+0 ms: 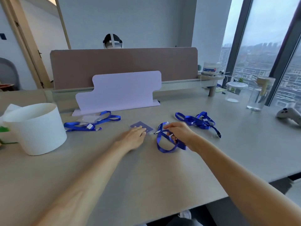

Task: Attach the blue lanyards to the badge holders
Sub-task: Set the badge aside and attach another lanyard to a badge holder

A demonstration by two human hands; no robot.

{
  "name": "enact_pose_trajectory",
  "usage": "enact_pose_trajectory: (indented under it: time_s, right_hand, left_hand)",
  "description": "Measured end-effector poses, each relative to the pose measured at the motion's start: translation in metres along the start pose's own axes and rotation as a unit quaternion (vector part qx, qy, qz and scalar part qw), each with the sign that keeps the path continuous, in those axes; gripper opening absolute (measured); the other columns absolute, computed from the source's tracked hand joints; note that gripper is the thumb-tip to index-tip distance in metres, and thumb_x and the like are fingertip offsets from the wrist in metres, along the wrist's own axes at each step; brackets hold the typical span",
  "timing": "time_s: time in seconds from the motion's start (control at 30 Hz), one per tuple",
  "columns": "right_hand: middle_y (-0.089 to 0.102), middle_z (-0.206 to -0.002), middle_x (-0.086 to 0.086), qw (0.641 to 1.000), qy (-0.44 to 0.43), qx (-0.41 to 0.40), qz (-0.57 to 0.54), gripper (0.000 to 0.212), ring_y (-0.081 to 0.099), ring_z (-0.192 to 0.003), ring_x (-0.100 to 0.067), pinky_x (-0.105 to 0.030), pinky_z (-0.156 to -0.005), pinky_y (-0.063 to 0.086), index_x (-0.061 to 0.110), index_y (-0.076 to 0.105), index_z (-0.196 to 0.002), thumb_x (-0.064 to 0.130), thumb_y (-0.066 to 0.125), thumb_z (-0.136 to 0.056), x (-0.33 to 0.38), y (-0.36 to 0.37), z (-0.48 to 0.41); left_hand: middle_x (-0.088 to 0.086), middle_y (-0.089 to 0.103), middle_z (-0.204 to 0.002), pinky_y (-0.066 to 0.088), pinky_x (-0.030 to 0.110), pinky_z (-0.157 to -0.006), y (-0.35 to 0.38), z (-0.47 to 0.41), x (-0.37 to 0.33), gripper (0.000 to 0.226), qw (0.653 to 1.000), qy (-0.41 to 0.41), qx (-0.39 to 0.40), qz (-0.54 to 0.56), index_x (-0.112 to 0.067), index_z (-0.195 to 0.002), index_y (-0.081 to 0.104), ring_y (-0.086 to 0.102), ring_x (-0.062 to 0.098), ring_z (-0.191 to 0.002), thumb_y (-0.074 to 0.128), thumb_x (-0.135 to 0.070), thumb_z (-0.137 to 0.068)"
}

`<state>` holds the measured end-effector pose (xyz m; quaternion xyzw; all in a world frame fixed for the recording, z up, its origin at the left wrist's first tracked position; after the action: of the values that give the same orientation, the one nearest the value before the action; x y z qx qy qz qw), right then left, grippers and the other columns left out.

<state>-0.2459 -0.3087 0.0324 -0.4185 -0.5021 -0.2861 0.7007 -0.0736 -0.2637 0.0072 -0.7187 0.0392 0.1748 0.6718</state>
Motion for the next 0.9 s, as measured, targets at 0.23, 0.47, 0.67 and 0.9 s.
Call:
enact_pose_trajectory:
  time_s: [0.23,0.47,0.67,0.9]
  right_hand:
    - [0.052,-0.079,-0.003,0.986,-0.107,-0.055,-0.112,0.025,0.043,-0.056,-0.011,-0.023,-0.057,0.042,0.012,0.062,-0.113,0.010,0.038,-0.103,0.037,-0.047,-0.030]
    - [0.072,-0.094,0.006,0.981,-0.176,0.032,-0.078,0.027,0.046,-0.055,-0.008,-0.020,-0.060,0.046,0.019,0.060,-0.119,0.005,0.055,-0.097,0.048,-0.063,-0.024]
    - [0.075,-0.102,0.001,0.979,-0.186,0.008,-0.083,0.027,0.048,-0.052,-0.010,-0.022,-0.059,0.048,0.020,0.057,-0.123,0.009,0.052,-0.098,0.033,-0.082,-0.016]
    - [0.065,-0.085,0.010,0.964,-0.146,-0.063,0.215,0.027,0.056,-0.073,-0.005,-0.025,-0.071,0.046,0.024,0.059,-0.104,0.042,0.040,-0.101,-0.019,-0.076,-0.048]
  left_hand:
    - [-0.007,0.025,-0.158,0.019,0.039,-0.117,0.009,-0.089,0.013,0.046,0.998,-0.027,0.005,-0.050,-0.026,-0.146,0.034,0.016,0.021,-0.145,0.023,-0.033,-0.102]
    - [-0.004,0.031,-0.155,0.027,0.040,-0.111,0.018,-0.144,-0.015,0.044,0.999,-0.013,-0.007,-0.051,-0.026,-0.144,0.034,0.026,0.021,-0.142,0.025,-0.029,-0.101]
    - [-0.002,0.017,-0.160,0.017,0.040,-0.118,0.025,-0.176,-0.023,0.047,0.999,-0.018,-0.009,-0.032,-0.025,-0.149,0.027,0.014,0.022,-0.148,0.023,-0.030,-0.103]
    - [0.005,0.013,-0.161,0.013,0.036,-0.117,0.023,-0.186,-0.033,0.046,0.996,0.001,-0.075,0.037,-0.018,-0.149,0.029,0.011,0.024,-0.148,0.026,-0.026,-0.104]
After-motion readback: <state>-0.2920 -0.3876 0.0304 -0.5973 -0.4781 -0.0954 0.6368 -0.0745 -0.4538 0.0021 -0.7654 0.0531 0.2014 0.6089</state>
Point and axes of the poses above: each hand's wrist, its own z-axis away from the middle knuckle, its own y-axis out of the palm, x = y × z, the point moved 9 cm from there along -z, towards the middle knuckle
